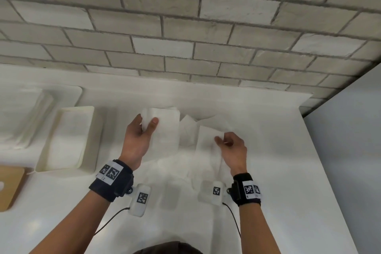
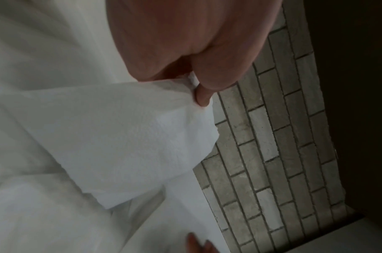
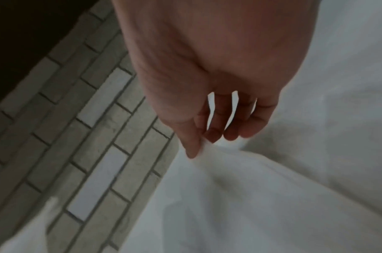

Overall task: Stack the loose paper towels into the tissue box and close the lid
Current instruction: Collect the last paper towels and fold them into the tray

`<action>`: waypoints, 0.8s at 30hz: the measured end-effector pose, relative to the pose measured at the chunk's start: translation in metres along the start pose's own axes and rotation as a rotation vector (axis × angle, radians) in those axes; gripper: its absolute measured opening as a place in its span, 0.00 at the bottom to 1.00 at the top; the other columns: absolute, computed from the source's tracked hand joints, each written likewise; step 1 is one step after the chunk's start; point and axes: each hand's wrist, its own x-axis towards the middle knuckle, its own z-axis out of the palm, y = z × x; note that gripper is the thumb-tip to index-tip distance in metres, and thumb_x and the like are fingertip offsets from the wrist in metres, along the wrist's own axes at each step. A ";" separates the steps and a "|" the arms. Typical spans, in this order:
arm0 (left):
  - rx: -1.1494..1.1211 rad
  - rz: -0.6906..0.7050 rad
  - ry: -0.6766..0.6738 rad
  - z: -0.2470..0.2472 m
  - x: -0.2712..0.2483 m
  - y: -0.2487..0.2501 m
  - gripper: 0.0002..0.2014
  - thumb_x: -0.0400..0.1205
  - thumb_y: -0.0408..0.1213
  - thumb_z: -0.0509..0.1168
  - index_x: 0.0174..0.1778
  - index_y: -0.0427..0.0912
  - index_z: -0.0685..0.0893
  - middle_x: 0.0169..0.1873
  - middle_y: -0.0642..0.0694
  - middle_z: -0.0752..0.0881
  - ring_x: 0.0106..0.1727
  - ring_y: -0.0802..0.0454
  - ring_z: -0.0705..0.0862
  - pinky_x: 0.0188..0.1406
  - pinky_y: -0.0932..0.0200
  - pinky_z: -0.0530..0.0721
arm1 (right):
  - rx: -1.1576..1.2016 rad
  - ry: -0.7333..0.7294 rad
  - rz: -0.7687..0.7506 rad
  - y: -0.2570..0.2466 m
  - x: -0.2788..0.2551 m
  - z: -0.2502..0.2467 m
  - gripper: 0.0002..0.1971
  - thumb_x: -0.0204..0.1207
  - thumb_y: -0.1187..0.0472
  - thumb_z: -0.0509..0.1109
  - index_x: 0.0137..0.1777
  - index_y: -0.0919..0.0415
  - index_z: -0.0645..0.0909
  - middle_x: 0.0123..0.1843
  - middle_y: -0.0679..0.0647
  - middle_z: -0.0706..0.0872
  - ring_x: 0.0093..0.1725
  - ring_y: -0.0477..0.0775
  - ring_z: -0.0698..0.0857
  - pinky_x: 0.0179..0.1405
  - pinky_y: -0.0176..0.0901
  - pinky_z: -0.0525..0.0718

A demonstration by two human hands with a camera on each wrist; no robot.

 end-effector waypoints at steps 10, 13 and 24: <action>-0.100 -0.031 -0.117 0.001 -0.020 0.024 0.24 0.88 0.60 0.69 0.57 0.39 0.89 0.54 0.37 0.94 0.57 0.31 0.92 0.61 0.32 0.86 | 0.338 -0.643 -0.384 -0.163 -0.112 -0.028 0.07 0.89 0.66 0.74 0.62 0.60 0.80 0.41 0.53 0.92 0.42 0.54 0.91 0.47 0.48 0.86; -0.120 -0.045 -0.123 -0.010 -0.027 0.034 0.16 0.95 0.45 0.61 0.59 0.41 0.91 0.54 0.40 0.95 0.56 0.41 0.93 0.58 0.43 0.87 | 0.272 -0.425 -0.453 -0.173 -0.111 0.005 0.07 0.90 0.60 0.74 0.64 0.50 0.84 0.41 0.57 0.91 0.40 0.64 0.88 0.42 0.61 0.88; -0.178 -0.033 -0.199 -0.132 -0.047 0.066 0.18 0.94 0.52 0.62 0.76 0.50 0.84 0.68 0.53 0.92 0.70 0.57 0.89 0.75 0.48 0.82 | -0.068 -0.075 -0.631 -0.223 -0.171 0.134 0.07 0.89 0.62 0.71 0.64 0.55 0.84 0.36 0.40 0.84 0.30 0.39 0.82 0.34 0.29 0.73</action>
